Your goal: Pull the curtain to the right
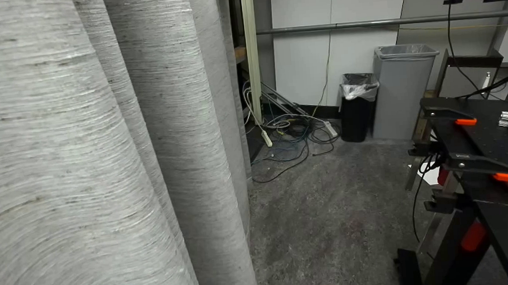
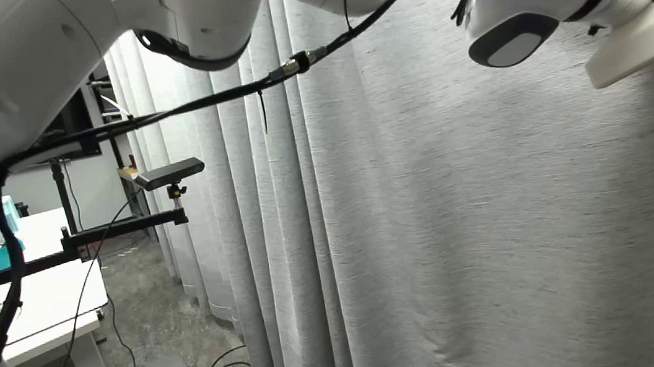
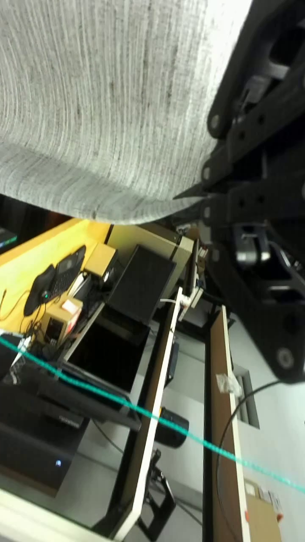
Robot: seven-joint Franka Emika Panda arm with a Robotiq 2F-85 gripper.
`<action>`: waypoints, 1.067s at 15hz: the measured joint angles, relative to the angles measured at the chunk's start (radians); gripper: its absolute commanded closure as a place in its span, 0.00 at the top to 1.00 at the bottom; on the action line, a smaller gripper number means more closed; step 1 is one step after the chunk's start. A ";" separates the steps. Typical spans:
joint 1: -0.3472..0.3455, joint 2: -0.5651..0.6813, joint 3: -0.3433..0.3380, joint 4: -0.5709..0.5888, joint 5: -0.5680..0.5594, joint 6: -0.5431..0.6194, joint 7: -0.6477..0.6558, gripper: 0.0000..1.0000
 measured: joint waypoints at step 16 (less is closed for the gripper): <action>-0.121 0.199 -0.148 0.011 -0.123 0.158 0.268 0.01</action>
